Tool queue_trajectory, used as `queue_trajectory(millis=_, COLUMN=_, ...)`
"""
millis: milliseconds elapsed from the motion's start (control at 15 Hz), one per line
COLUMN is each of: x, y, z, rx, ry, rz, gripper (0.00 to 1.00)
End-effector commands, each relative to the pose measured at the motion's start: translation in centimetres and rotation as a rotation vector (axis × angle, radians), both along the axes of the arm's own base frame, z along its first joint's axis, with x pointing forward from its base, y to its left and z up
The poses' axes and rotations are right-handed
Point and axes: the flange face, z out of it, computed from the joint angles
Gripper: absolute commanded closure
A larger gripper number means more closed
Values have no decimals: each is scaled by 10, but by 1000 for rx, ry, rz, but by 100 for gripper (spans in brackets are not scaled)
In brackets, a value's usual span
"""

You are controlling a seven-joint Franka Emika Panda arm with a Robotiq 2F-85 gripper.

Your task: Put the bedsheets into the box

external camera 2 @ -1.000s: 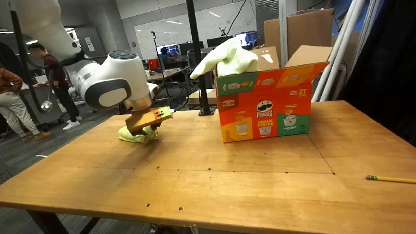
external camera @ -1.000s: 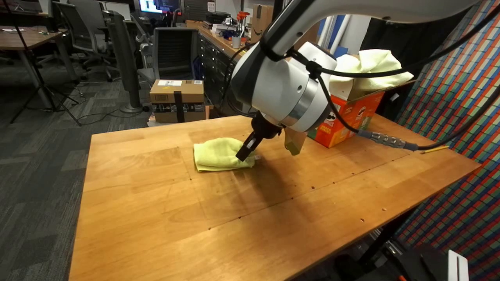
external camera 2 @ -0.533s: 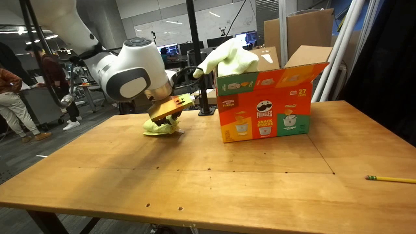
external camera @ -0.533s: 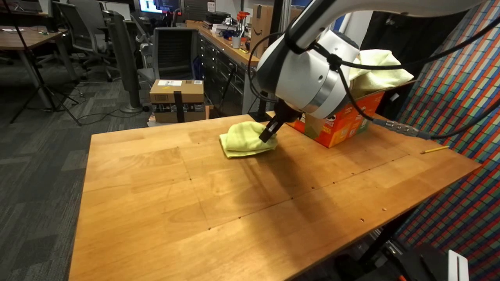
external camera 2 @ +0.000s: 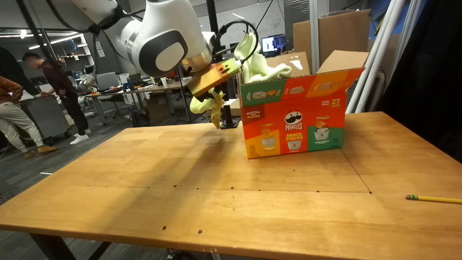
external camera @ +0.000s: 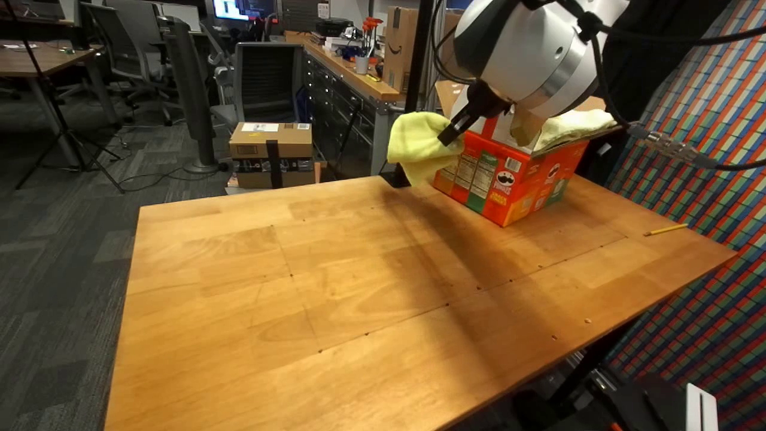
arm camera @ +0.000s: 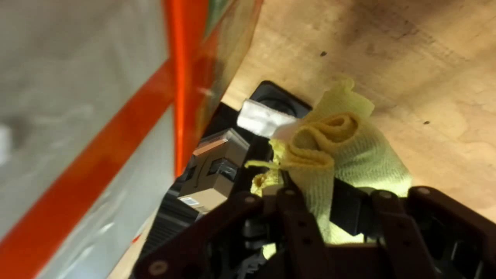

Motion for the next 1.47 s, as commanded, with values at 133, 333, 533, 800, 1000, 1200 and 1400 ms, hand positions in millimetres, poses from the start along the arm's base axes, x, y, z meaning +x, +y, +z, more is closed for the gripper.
queue_trajectory(millis=133, x=4, y=-32, z=79, rx=19, ry=-157, rz=-49, gripper=99)
queue_trajectory(millis=333, x=5, y=-46, z=107, rx=34, ry=-206, rz=-69, gripper=99)
queue_trajectory(millis=533, x=7, y=-59, z=128, rx=43, ry=-254, rz=-97, gripper=99)
queue_trajectory(millis=800, x=10, y=-96, z=168, rx=26, ry=-339, rz=-156, gripper=99)
queue_trajectory(millis=1000, x=9, y=-138, z=196, rx=2, ry=-396, rz=-226, gripper=99)
queue_trajectory(millis=1200, x=1, y=-177, z=210, rx=-16, ry=-427, rz=-296, gripper=99)
queue_trajectory(millis=1400, x=-6, y=-204, z=198, rx=-25, ry=-408, rz=-352, gripper=99)
